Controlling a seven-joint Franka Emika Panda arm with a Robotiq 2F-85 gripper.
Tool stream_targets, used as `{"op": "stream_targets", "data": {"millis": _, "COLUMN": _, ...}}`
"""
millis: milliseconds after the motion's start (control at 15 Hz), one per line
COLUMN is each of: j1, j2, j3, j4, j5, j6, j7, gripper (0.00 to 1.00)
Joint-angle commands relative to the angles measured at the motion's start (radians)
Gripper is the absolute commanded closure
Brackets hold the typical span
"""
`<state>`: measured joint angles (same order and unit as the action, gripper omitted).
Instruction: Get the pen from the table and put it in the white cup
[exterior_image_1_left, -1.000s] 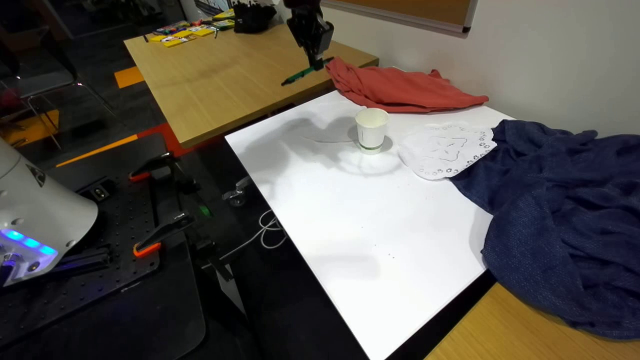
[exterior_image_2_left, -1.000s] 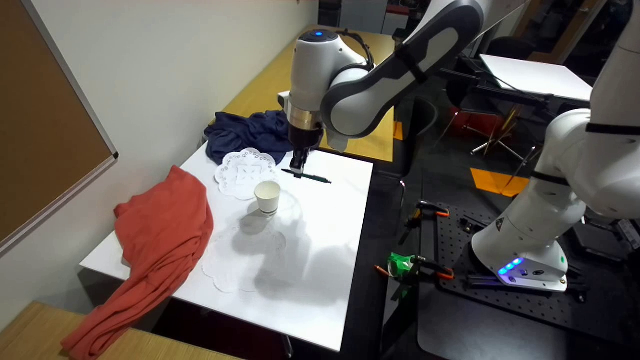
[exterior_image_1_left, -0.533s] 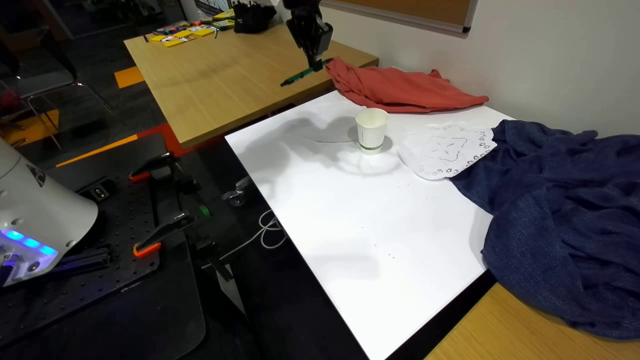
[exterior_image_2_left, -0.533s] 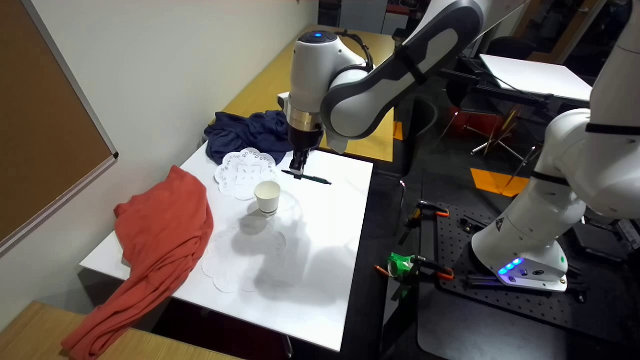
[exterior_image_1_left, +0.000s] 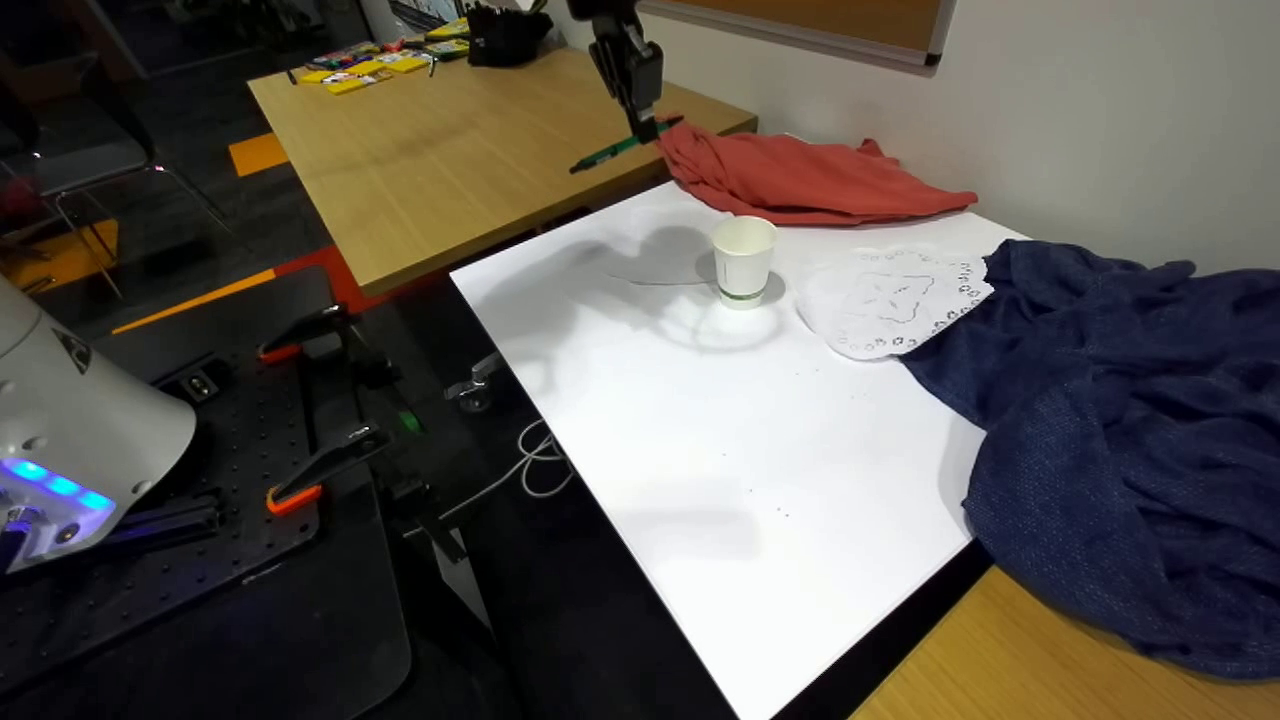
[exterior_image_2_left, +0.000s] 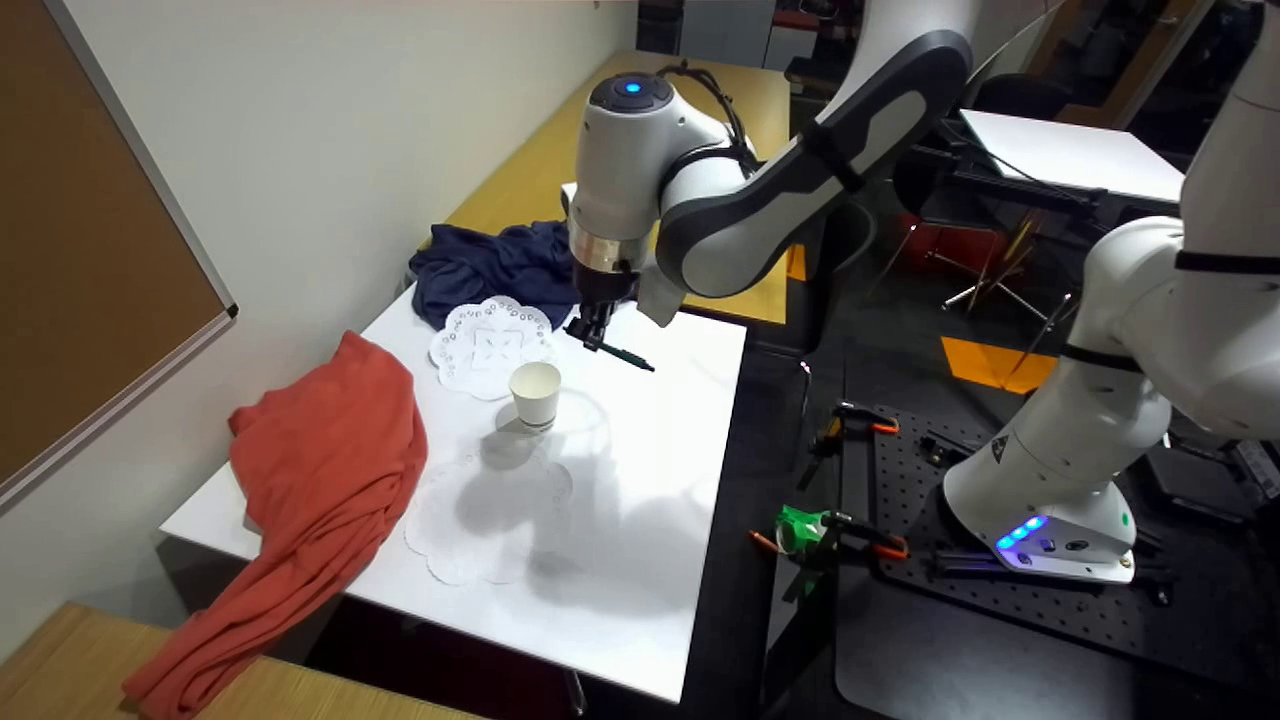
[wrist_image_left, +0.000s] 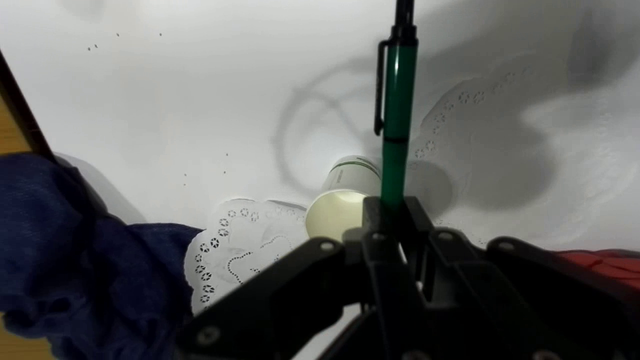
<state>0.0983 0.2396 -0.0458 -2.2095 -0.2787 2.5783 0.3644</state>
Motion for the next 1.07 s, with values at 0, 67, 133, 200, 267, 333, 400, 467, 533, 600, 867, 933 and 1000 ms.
{"op": "stream_targets", "data": {"millis": 0, "j1": 0.077, "j2": 0.021, "j3": -0.075, "j4": 0.030, "j5": -0.169, "j6": 0.004, "j7": 0.273, "gripper": 0.97}}
{"op": "stream_targets", "data": {"millis": 67, "j1": 0.096, "j2": 0.029, "j3": -0.093, "j4": 0.044, "j5": -0.223, "j6": -0.013, "j7": 0.355, "gripper": 0.97}}
{"op": "stream_targets", "data": {"millis": 133, "j1": 0.151, "j2": 0.044, "j3": -0.154, "j4": 0.061, "j5": -0.271, "j6": -0.006, "j7": 0.435, "gripper": 0.97}}
{"op": "stream_targets", "data": {"millis": 200, "j1": 0.174, "j2": 0.056, "j3": -0.178, "j4": 0.075, "j5": -0.319, "j6": -0.013, "j7": 0.515, "gripper": 0.97}}
{"op": "stream_targets", "data": {"millis": 267, "j1": 0.206, "j2": 0.074, "j3": -0.213, "j4": 0.092, "j5": -0.366, "j6": -0.015, "j7": 0.595, "gripper": 0.97}}
{"op": "stream_targets", "data": {"millis": 333, "j1": 0.239, "j2": 0.093, "j3": -0.246, "j4": 0.111, "j5": -0.408, "j6": -0.018, "j7": 0.675, "gripper": 0.97}}
{"op": "stream_targets", "data": {"millis": 400, "j1": 0.271, "j2": 0.112, "j3": -0.278, "j4": 0.127, "j5": -0.448, "j6": -0.020, "j7": 0.754, "gripper": 0.97}}
{"op": "stream_targets", "data": {"millis": 467, "j1": 0.300, "j2": 0.131, "j3": -0.305, "j4": 0.146, "j5": -0.486, "j6": -0.028, "j7": 0.832, "gripper": 0.97}}
{"op": "stream_targets", "data": {"millis": 533, "j1": 0.326, "j2": 0.151, "j3": -0.326, "j4": 0.161, "j5": -0.523, "j6": -0.036, "j7": 0.909, "gripper": 0.97}}
{"op": "stream_targets", "data": {"millis": 600, "j1": 0.343, "j2": 0.169, "j3": -0.335, "j4": 0.174, "j5": -0.566, "j6": -0.048, "j7": 0.988, "gripper": 0.97}}
{"op": "stream_targets", "data": {"millis": 867, "j1": 0.313, "j2": 0.221, "j3": -0.265, "j4": 0.238, "j5": -0.741, "j6": -0.172, "j7": 1.276, "gripper": 0.97}}
{"op": "stream_targets", "data": {"millis": 933, "j1": 0.303, "j2": 0.235, "j3": -0.235, "j4": 0.257, "j5": -0.775, "j6": -0.231, "j7": 1.340, "gripper": 0.97}}
{"op": "stream_targets", "data": {"millis": 1000, "j1": 0.294, "j2": 0.244, "j3": -0.208, "j4": 0.272, "j5": -0.798, "j6": -0.294, "j7": 1.397, "gripper": 0.97}}
